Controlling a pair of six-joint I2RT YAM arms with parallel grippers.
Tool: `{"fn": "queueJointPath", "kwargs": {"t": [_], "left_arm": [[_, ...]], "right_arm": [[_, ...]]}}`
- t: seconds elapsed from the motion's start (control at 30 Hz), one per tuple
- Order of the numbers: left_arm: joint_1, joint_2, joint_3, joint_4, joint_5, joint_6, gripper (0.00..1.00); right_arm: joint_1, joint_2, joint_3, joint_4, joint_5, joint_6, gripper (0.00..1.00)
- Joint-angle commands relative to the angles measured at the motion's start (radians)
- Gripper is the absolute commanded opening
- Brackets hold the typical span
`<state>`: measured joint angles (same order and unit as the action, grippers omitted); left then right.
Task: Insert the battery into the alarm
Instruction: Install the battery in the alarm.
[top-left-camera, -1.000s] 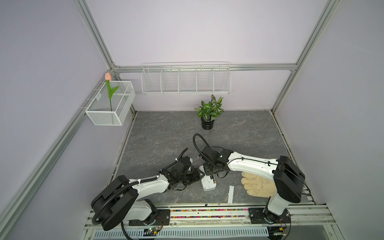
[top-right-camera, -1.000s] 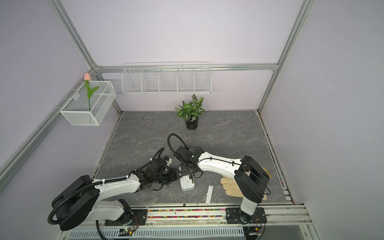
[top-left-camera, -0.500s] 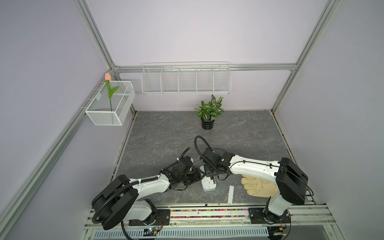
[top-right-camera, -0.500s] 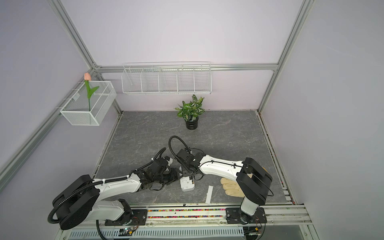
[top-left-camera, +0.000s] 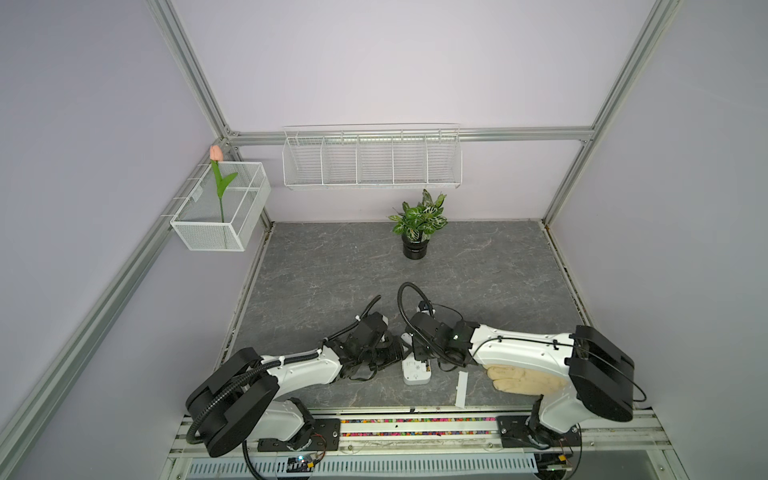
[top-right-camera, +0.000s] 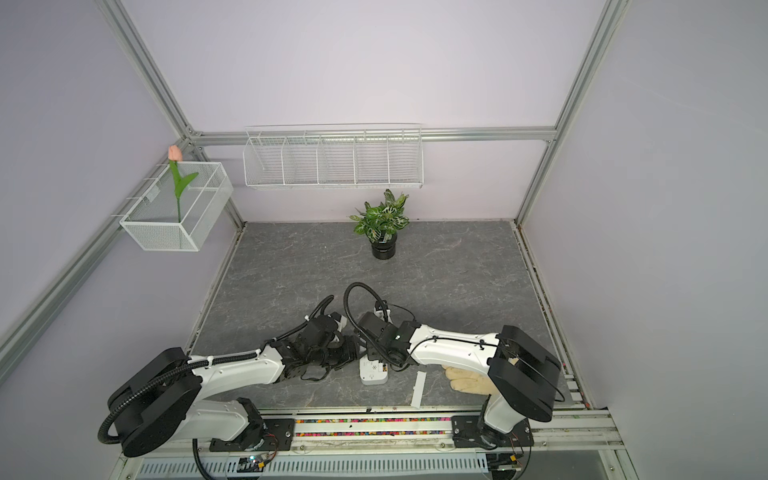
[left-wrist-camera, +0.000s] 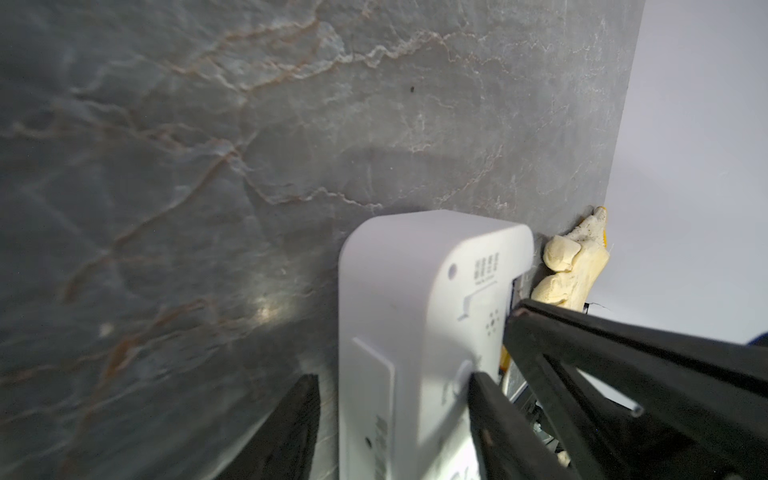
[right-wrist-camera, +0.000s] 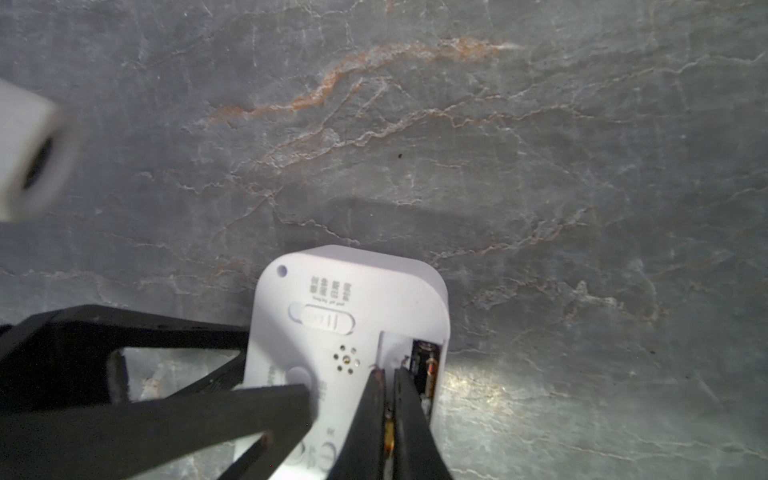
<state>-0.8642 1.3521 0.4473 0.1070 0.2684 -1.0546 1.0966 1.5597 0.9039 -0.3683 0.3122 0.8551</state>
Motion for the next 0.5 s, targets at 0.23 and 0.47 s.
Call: {"fn": "queueJointPath", "kwargs": {"t": [0.23, 0.47], "left_arm": [[-0.004, 0.030, -0.013, -0.105, -0.084, -0.016, 0.59], [-0.007, 0.025, -0.013, -0.110, -0.090, -0.019, 0.59]], "right_arm": [[0.055, 0.040, -0.181, 0.016, -0.151, 0.048, 0.11], [0.074, 0.042, -0.210, 0.001, -0.128, 0.045, 0.11]]}}
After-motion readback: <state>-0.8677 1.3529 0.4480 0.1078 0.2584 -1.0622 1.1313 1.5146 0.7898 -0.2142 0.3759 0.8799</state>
